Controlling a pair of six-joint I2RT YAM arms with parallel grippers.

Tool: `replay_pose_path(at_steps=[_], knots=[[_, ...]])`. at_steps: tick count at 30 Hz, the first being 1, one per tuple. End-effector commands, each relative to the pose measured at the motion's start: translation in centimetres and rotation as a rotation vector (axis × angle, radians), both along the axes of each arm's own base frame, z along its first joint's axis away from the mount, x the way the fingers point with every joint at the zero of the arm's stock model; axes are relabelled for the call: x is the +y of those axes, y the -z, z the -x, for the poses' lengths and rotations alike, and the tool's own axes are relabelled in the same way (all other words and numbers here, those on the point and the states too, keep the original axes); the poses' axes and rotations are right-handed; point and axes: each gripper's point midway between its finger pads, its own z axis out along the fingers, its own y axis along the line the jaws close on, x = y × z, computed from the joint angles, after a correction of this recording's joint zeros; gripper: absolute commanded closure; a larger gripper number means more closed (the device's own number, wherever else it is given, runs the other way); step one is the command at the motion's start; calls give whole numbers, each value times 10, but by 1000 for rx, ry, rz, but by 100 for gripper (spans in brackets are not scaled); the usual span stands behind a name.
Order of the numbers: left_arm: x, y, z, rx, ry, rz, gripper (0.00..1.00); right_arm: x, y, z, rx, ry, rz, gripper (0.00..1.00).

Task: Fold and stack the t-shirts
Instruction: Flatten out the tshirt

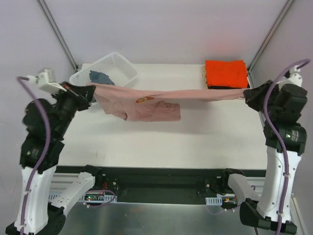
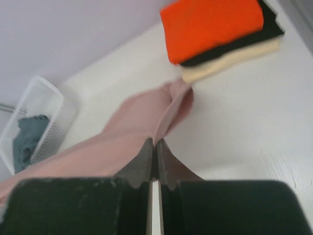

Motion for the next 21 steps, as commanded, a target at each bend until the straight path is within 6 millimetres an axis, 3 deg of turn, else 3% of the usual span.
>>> replay_pose_path(at_steps=[1,2,3,4,5,6,7,8,9,10,13,16,18,21], knots=[[20,-108,46,-301,-13,-45,100,-5,-81,38,-183,40,68,99],[25,-142,66,-394,-14,-50,100,-5,-110,52,-253,44,93,99],[28,-158,76,-438,-15,-49,100,-5,-124,60,-288,48,106,99],[33,-187,99,-524,-19,-36,100,-5,-135,66,-313,50,119,99],[33,-199,108,-562,-4,-54,100,-6,-144,73,-327,60,132,99],[34,-211,119,-602,0,-55,100,-7,-168,87,-391,65,161,99],[38,-233,137,-667,3,-48,100,-6,-180,96,-424,70,174,99],[39,-243,145,-703,5,-64,100,-9,-185,102,-433,89,183,99],[41,-252,151,-729,0,-67,100,-8,-203,116,-489,92,205,99],[45,-268,162,-777,-10,-72,100,-8,-210,123,-513,98,211,98],[41,-290,183,-856,31,-79,100,-12,-230,148,-585,137,247,97],[40,-304,195,-911,43,-92,100,-17,-243,167,-638,177,275,96],[41,-308,191,-914,29,-96,100,-20,-244,169,-641,193,274,95],[35,-303,154,-850,17,-123,100,-23,-230,148,-578,188,273,95]])
